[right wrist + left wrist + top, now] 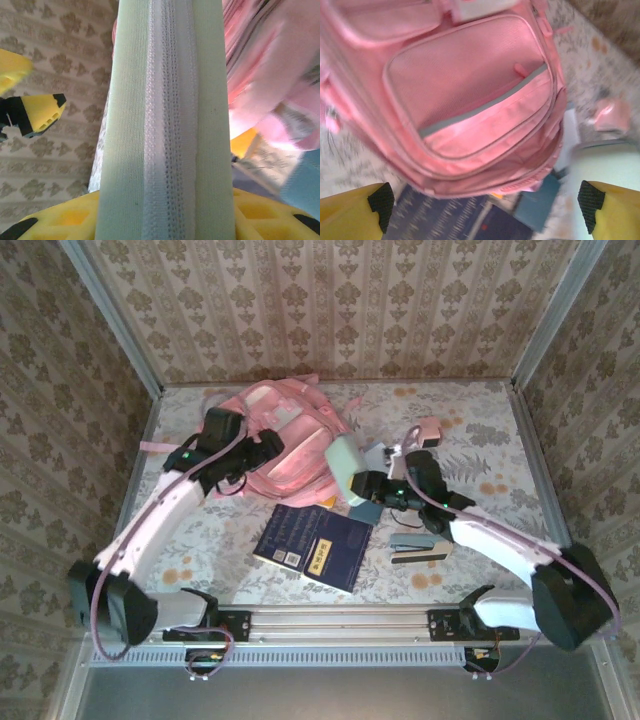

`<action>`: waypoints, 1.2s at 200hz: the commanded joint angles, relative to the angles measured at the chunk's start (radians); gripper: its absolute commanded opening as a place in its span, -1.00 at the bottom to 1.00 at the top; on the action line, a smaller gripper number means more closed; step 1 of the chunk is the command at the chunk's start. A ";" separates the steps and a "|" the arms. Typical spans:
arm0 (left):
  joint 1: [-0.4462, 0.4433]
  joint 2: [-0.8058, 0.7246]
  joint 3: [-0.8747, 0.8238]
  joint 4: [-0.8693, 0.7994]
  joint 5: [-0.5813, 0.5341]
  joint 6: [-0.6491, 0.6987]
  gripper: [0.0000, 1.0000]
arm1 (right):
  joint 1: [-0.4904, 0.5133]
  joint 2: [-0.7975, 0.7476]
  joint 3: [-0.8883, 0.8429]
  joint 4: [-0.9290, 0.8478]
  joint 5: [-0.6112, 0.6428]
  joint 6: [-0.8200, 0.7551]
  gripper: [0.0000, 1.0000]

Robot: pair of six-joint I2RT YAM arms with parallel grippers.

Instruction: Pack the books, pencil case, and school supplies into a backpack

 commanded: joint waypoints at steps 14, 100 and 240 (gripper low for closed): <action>-0.049 0.244 0.170 -0.025 0.012 0.425 0.94 | -0.134 -0.147 -0.063 -0.182 0.054 -0.106 -0.05; 0.168 0.682 0.533 -0.037 0.637 0.691 0.44 | -0.208 -0.206 -0.076 -0.238 -0.020 -0.187 -0.05; 0.167 0.694 0.326 0.073 0.759 0.694 -0.05 | -0.265 -0.171 -0.096 -0.155 -0.110 -0.124 -0.05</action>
